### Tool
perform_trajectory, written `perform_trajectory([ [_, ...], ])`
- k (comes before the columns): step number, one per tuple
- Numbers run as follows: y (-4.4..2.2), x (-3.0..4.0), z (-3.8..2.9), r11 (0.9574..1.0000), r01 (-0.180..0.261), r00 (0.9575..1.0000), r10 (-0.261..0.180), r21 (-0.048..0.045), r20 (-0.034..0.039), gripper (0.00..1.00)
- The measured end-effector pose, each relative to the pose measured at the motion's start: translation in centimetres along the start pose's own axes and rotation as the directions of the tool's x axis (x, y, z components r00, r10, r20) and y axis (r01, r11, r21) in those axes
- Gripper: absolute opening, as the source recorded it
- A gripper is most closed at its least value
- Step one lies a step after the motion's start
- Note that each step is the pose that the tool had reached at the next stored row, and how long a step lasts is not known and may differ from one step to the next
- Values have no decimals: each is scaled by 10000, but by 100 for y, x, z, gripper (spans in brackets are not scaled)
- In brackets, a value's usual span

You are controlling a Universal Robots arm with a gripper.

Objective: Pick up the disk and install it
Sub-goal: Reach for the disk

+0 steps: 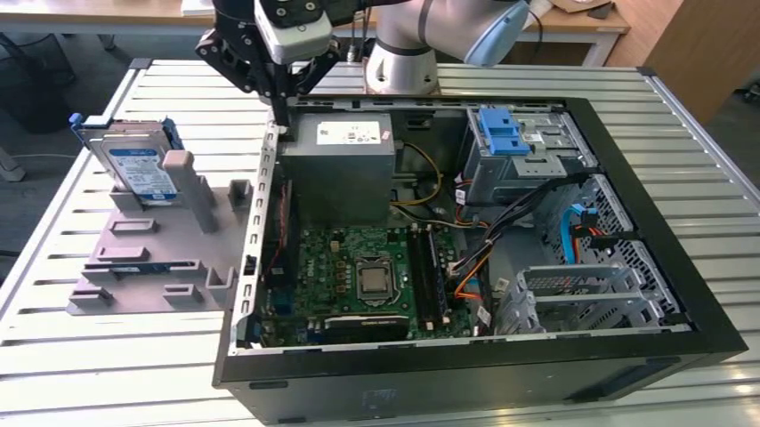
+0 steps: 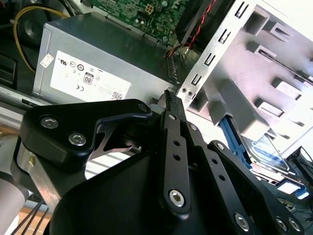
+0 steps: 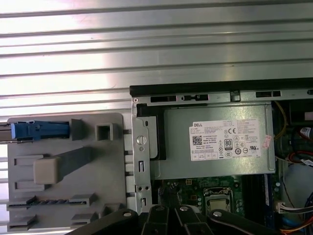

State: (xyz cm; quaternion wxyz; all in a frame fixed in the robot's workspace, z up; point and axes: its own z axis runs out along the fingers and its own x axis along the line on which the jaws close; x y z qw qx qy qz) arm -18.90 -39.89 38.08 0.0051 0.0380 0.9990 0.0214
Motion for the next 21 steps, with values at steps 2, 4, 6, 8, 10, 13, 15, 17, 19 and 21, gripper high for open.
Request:
perform_trajectory([
  [2,-1,7,3,10000,-2,10000,2,1,-11,11],
  [4,-1,13,7,10000,-2,10000,2,2,-23,11],
  [6,-2,20,12,10000,-2,10000,2,3,-38,11],
  [8,-3,26,15,10000,-3,10000,3,5,-54,11],
  [10,-3,32,18,10000,-3,10000,3,5,-67,11],
  [13,-4,40,23,10000,-4,10000,4,7,-86,11],
  [15,-4,44,26,10000,-5,10000,5,8,-99,11],
  [17,-5,49,29,10000,-5,9999,6,9,-111,11],
  [19,-5,53,32,10000,-5,9999,5,10,-124,11],
  [21,-6,56,34,10000,-6,9999,6,11,-136,11],
])
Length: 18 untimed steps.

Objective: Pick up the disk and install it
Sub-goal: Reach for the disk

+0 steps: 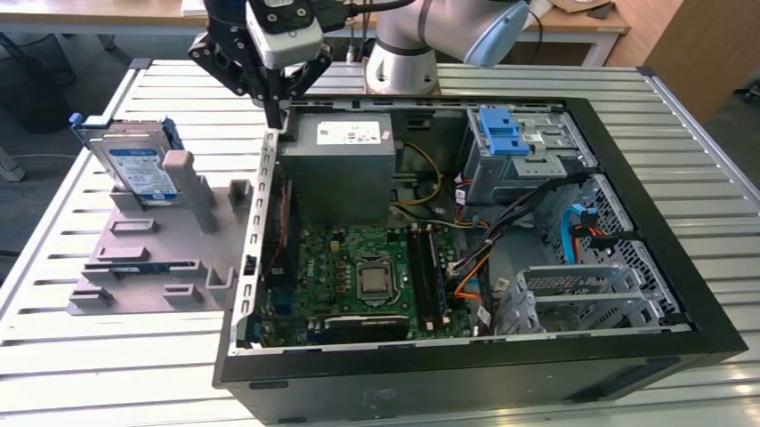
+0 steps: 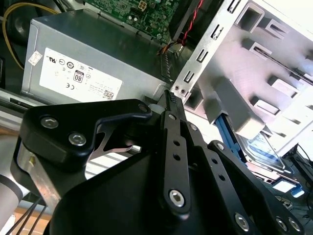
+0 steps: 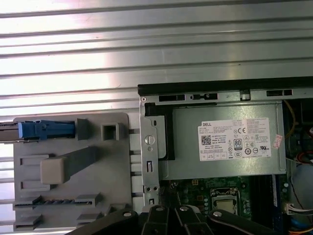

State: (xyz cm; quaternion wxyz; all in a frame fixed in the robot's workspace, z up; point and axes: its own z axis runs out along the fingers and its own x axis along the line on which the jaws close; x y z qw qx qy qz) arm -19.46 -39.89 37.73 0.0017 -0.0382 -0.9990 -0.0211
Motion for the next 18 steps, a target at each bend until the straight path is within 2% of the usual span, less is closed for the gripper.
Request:
perform_trajectory([
  [18,-5,46,27,10000,-5,9999,5,8,-105,11],
])
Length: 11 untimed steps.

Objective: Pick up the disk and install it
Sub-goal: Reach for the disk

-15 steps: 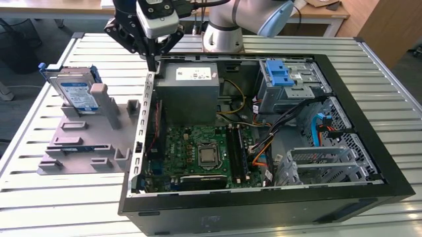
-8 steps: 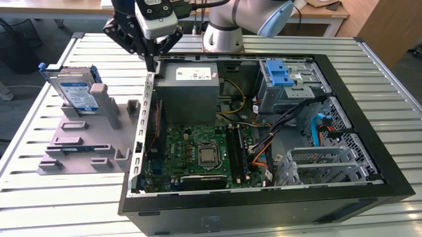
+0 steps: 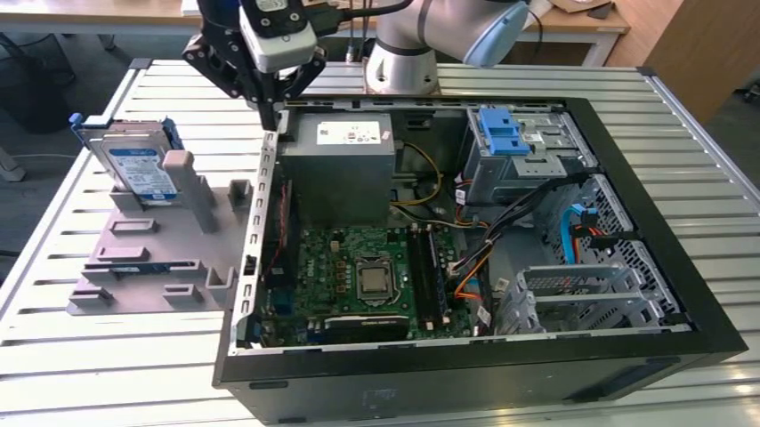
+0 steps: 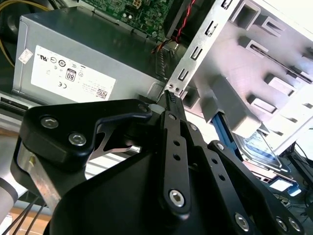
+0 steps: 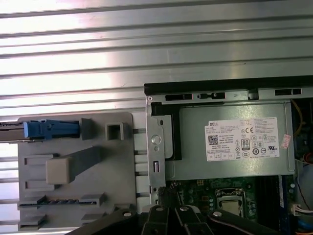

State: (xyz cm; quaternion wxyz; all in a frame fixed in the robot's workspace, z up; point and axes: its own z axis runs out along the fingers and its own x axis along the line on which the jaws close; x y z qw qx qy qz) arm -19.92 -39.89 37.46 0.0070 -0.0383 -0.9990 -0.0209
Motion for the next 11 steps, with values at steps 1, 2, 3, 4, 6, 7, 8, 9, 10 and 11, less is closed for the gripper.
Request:
perform_trajectory([
  [1,-1,7,2,10000,-1,10000,1,0,-5,11],
  [2,-1,16,3,10000,-1,10000,1,1,-8,11],
  [3,-1,26,5,10000,0,10000,0,1,-11,11],
  [4,0,39,6,10000,0,10000,0,1,-11,11],
  [6,4,69,10,10000,-1,10000,1,0,-11,11],
  [7,9,82,11,10000,-1,10000,1,0,-11,11],
  [8,17,98,13,10000,-1,10000,1,0,-11,11],
  [9,29,117,13,10000,-1,10000,1,1,-12,11],
  [10,40,138,15,10000,0,10000,0,1,-11,11],
  [11,55,160,17,10000,1,10000,-1,1,-12,11],
])
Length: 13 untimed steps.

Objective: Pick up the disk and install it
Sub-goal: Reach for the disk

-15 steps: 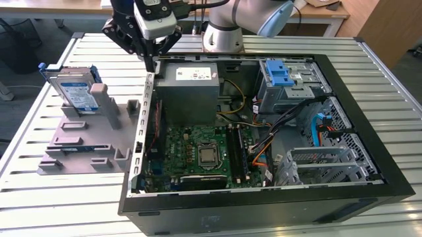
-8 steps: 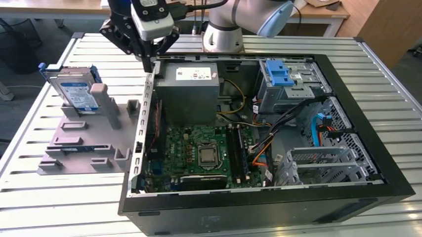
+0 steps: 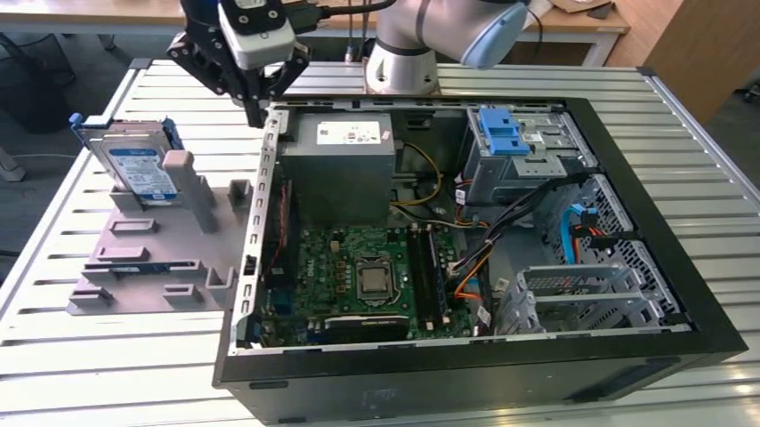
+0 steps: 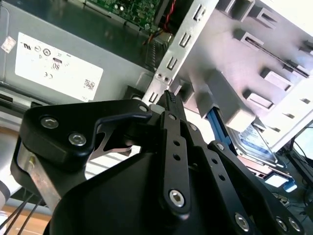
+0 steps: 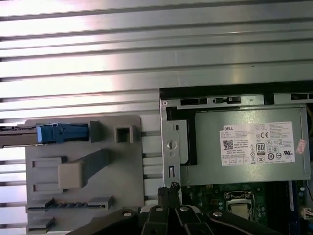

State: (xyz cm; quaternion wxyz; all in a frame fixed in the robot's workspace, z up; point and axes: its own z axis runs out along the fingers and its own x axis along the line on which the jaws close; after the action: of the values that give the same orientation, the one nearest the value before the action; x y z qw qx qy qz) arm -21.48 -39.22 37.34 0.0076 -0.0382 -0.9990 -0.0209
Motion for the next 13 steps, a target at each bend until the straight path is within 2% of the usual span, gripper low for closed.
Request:
perform_trajectory([
  [7,75,130,10,10000,-1,10000,1,1,-1,11],
  [13,97,228,17,10000,-2,10000,2,0,1,11],
])
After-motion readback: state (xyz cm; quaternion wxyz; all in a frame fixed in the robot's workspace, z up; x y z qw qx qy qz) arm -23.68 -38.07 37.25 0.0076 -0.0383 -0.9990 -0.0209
